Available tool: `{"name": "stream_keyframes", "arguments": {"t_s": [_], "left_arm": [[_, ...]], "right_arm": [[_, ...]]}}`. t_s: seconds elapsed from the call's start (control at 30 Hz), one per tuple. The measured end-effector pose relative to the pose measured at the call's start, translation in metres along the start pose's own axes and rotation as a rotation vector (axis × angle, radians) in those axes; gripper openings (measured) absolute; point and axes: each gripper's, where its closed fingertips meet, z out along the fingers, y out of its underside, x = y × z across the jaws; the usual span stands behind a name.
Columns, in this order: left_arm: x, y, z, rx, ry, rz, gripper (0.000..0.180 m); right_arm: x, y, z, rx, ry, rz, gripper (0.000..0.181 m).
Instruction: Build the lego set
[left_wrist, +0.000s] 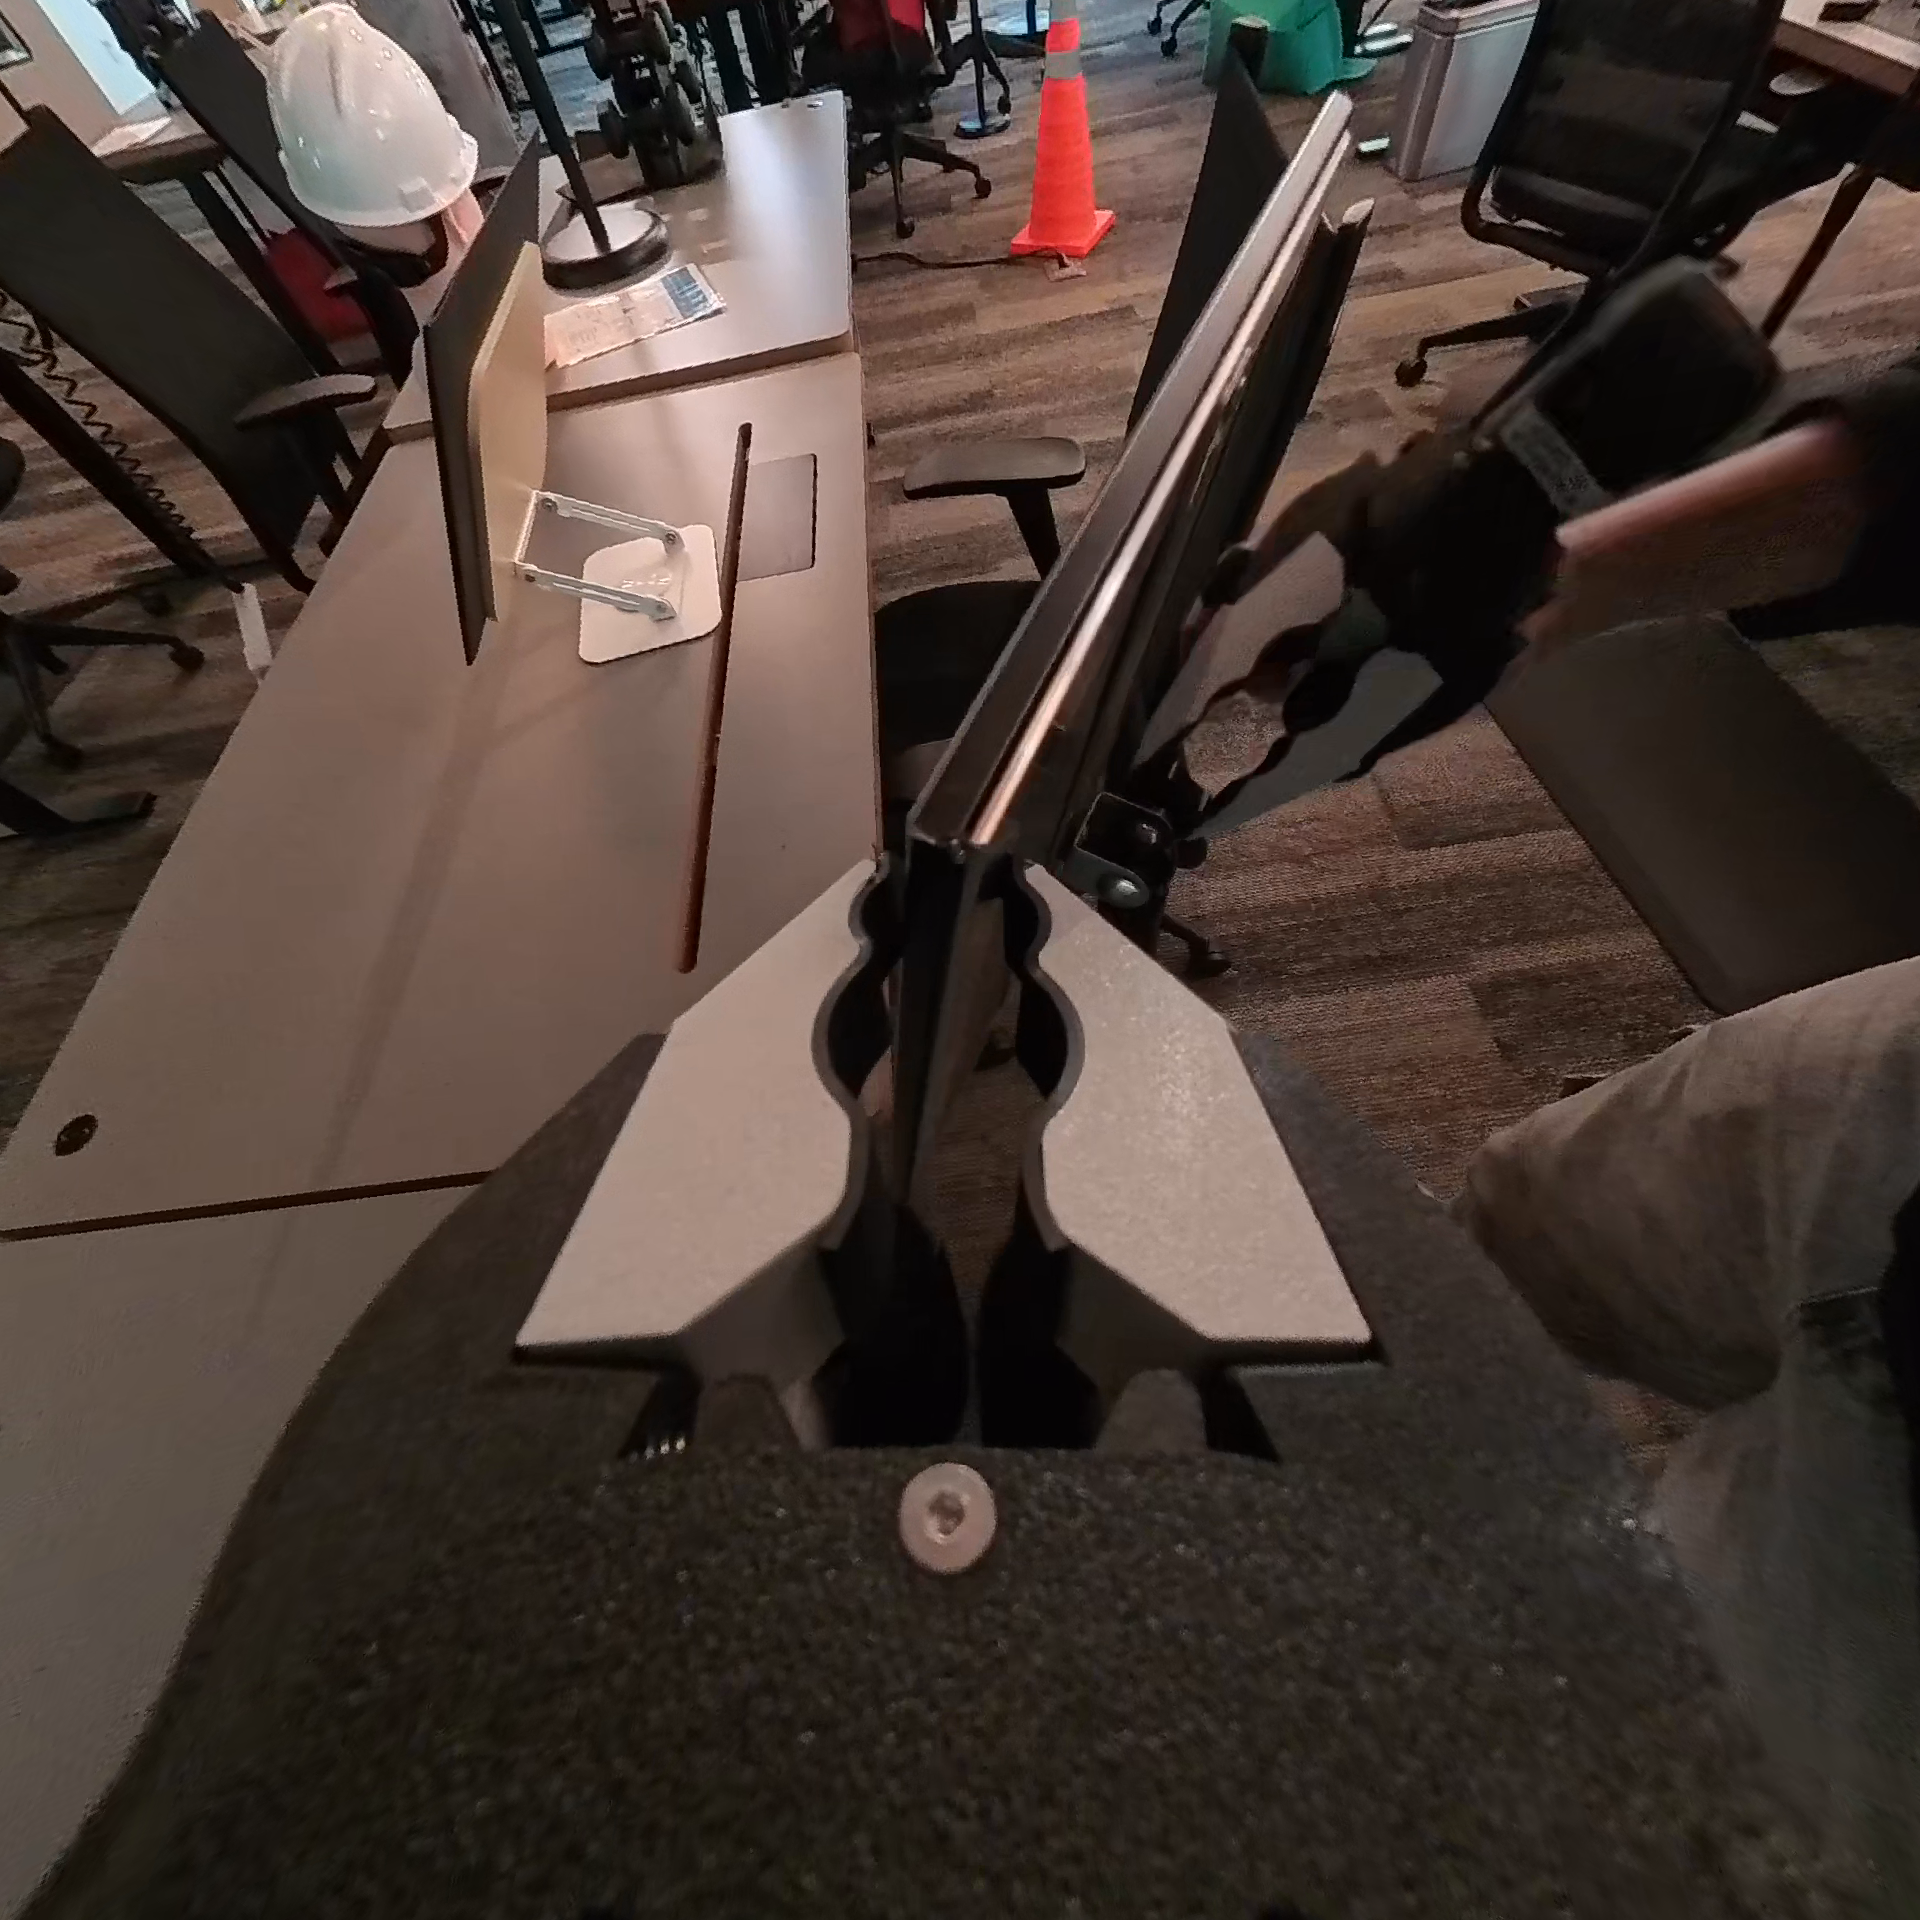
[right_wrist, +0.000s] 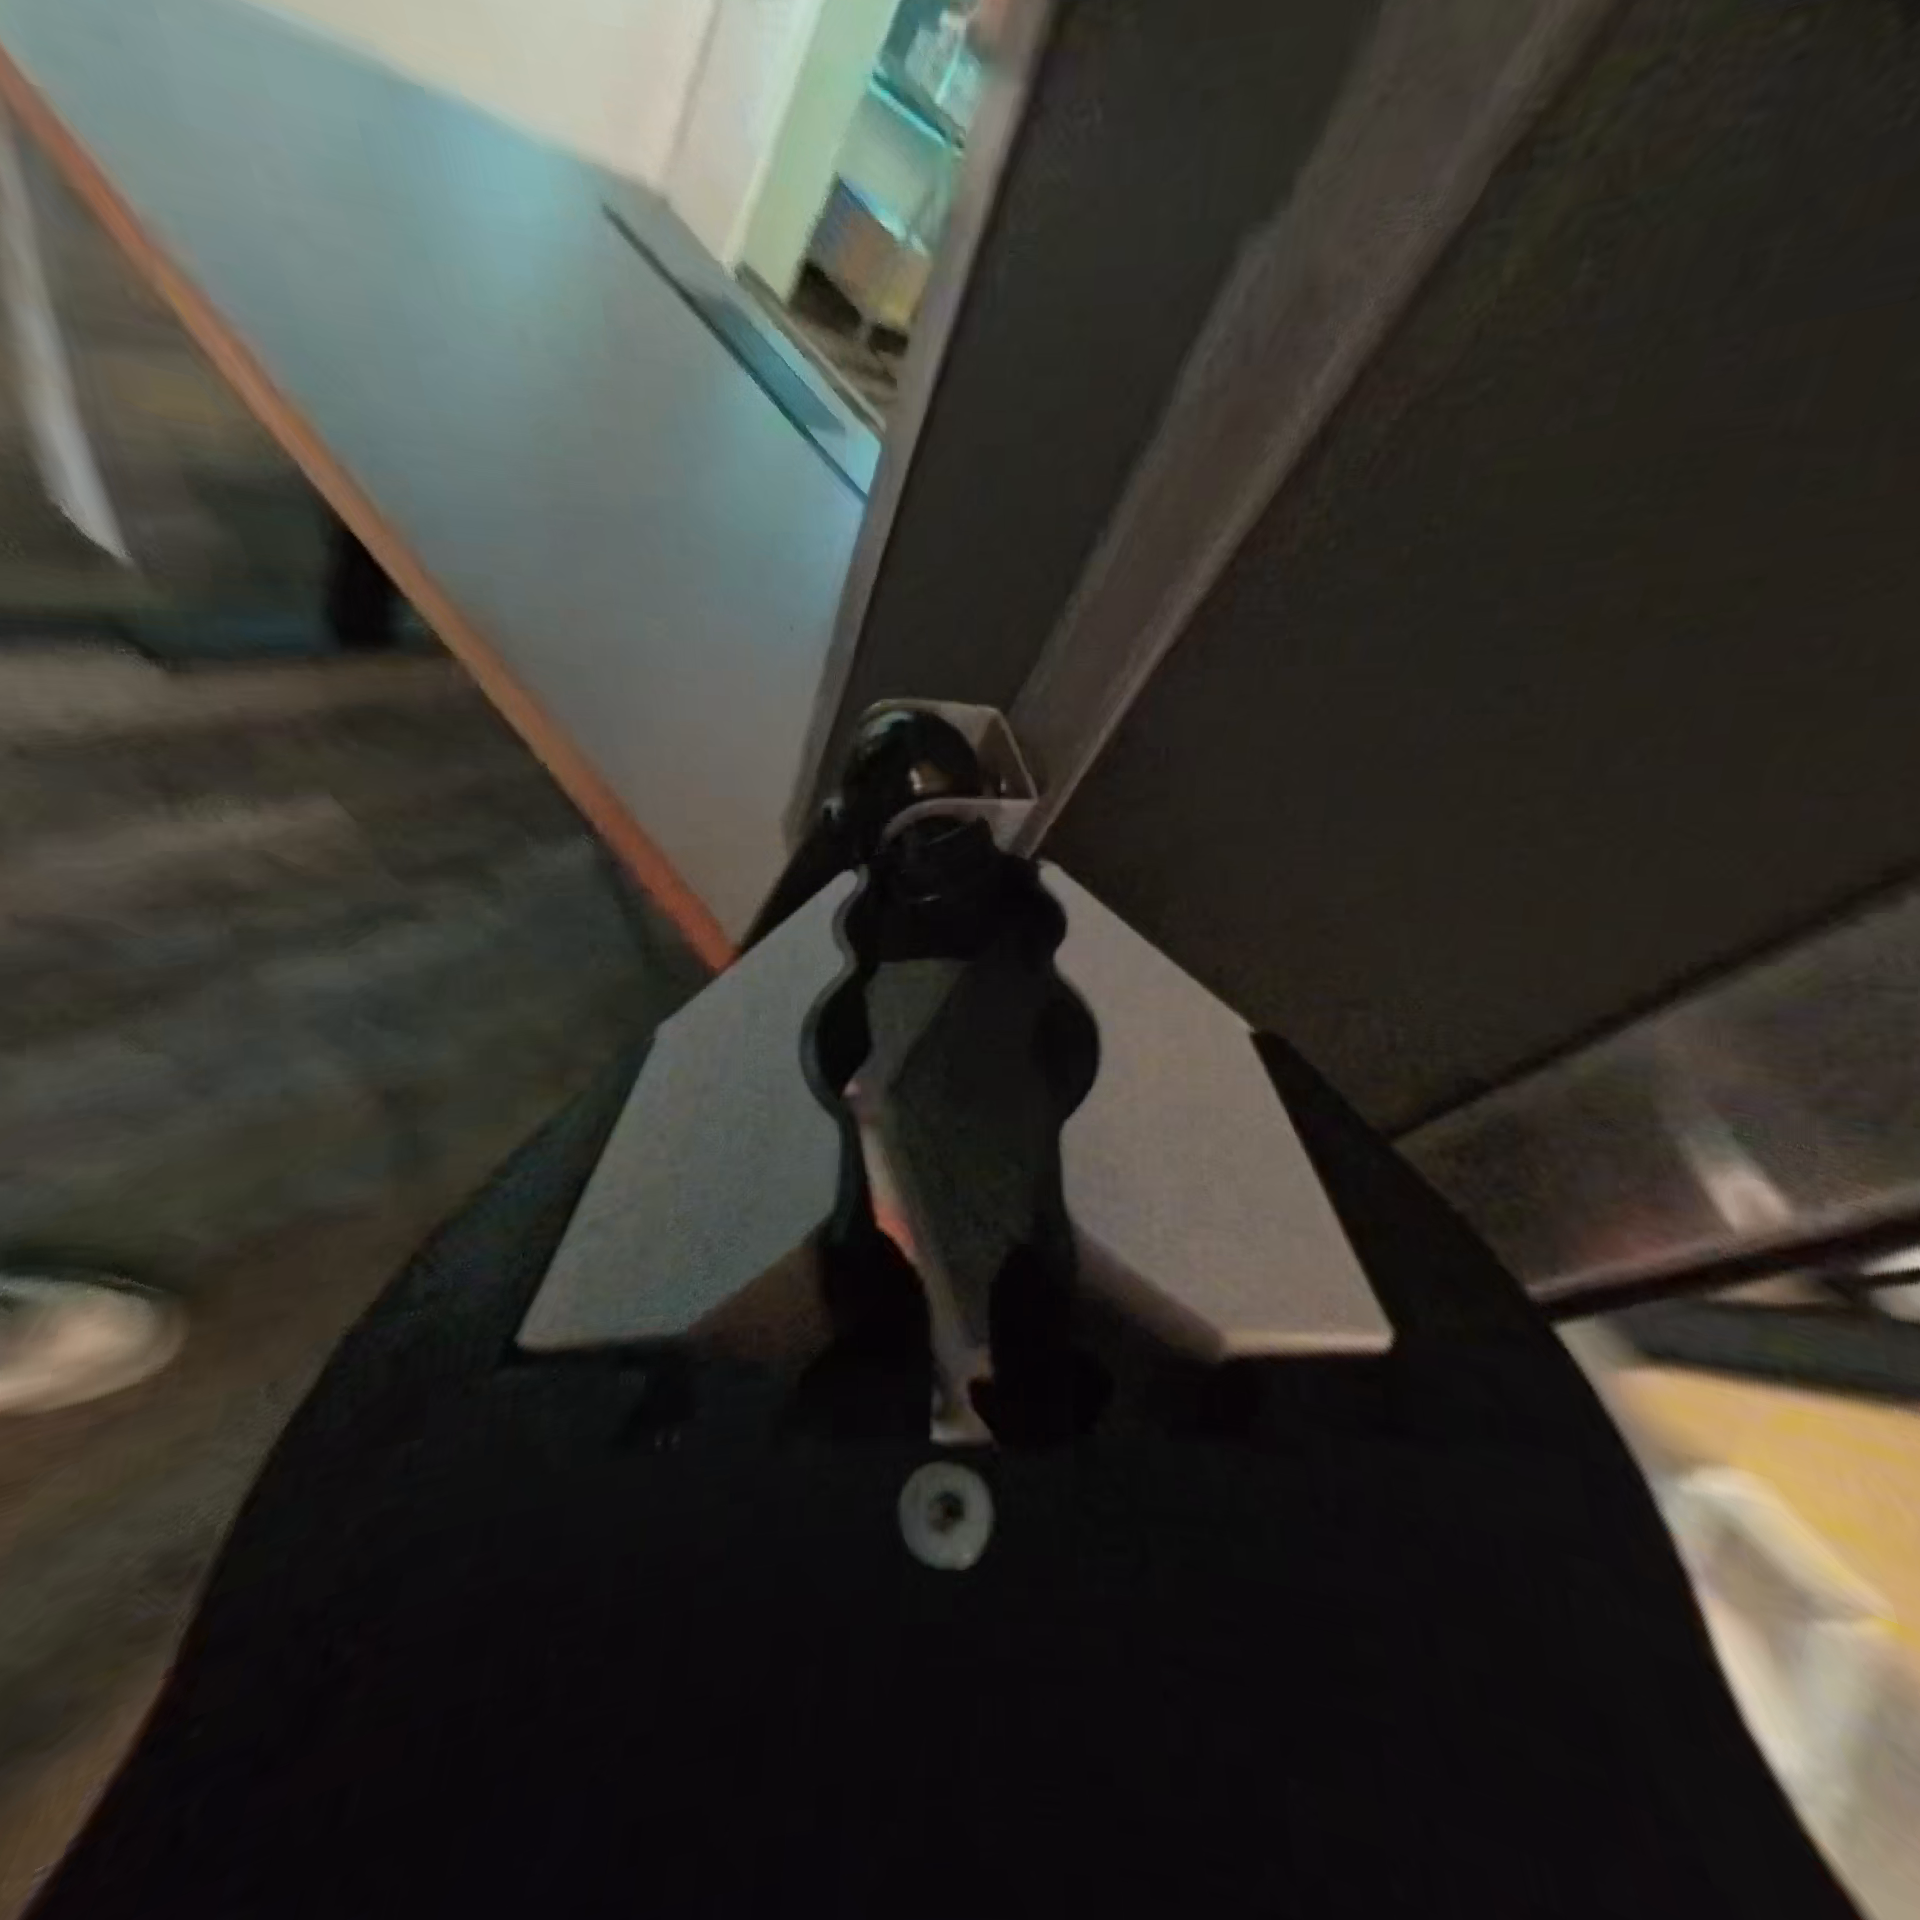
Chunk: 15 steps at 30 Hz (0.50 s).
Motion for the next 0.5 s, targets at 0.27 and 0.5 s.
{"name": "stream_keyframes", "arguments": {"t_s": [0.27, 0.5], "left_arm": [[-0.001, -0.0005, -0.0003, 0.006, 0.001, -0.003, 0.017], [-0.0031, -0.0004, -0.0013, 0.011, 0.001, -0.004, 0.018]], "right_arm": [[-0.0017, -0.0017, -0.0008, 0.168, -0.147, 0.805, 0.025], [0.0001, -0.0036, -0.0013, 0.215, -0.133, 1.05, 0.027]]}}
